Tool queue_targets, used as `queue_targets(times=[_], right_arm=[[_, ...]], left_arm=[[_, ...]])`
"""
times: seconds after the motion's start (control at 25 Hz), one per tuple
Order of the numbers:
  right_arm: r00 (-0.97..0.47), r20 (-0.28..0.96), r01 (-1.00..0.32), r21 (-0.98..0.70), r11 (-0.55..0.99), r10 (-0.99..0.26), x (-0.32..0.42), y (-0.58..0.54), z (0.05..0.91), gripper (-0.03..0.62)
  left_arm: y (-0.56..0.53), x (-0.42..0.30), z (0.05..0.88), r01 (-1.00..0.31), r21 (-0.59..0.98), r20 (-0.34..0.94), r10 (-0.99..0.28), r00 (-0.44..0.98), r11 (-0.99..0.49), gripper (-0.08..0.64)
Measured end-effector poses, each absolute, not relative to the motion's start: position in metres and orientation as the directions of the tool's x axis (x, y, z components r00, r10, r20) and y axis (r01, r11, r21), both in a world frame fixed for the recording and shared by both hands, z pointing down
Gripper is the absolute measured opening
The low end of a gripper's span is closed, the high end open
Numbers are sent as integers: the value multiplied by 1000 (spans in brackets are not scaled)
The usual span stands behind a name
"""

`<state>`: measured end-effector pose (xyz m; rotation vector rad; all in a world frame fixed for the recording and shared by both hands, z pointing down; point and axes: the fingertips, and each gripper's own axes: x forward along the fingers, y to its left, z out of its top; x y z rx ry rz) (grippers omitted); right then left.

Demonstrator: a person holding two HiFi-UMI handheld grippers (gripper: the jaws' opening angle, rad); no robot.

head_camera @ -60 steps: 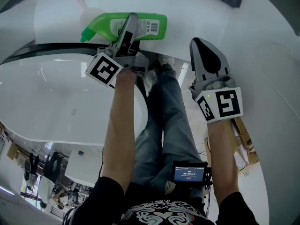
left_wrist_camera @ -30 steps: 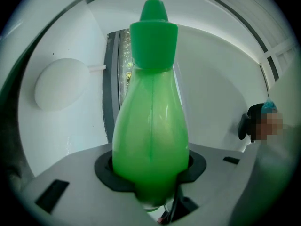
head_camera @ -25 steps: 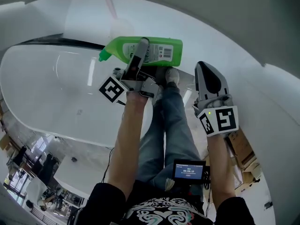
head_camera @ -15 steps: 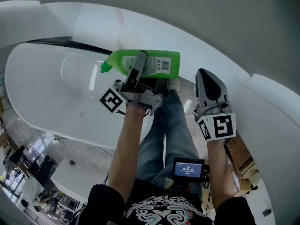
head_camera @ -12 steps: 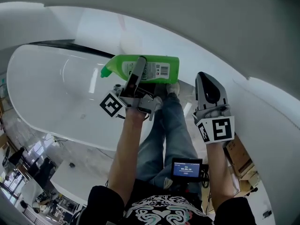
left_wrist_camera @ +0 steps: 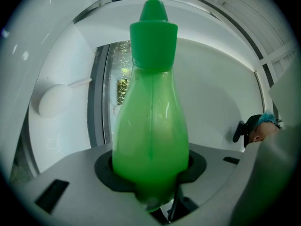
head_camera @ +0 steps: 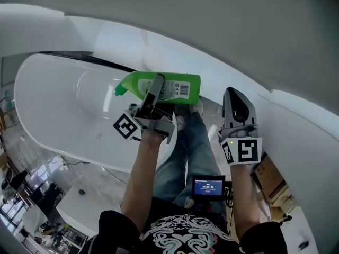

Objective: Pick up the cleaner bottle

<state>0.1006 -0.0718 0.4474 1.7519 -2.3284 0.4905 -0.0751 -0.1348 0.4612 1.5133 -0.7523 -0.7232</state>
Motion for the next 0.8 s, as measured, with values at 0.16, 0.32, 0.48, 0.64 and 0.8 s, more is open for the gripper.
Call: queue_targets(times=[0.16,0.32,0.48,0.64,0.8], right_arm=[[-280,336,-958,-156,240,-899,103,-69,448,26],[-284,328,-956,-164,242,-901,104,-68,450,26],[-276,316,-957,-179,229,-908,105,-71,455,26],[-276,298,-957,-169,233,-914,109,-77,454,26],[-263,289,-961,-168,222,-920,112,-82,450,26]], left_arm=[[-132,-76,462,-40,999,-2,-813,583,-31,192],[-131,-75,463,-41,999,4,-813,583,-24,192],[-131,-77,465,-49,999,15,-811,584,-18,192],[-132,-75,463,-36,999,13,-817,577,-10,192],[-132,-74,461,-22,1000,7,-816,578,-7,192]])
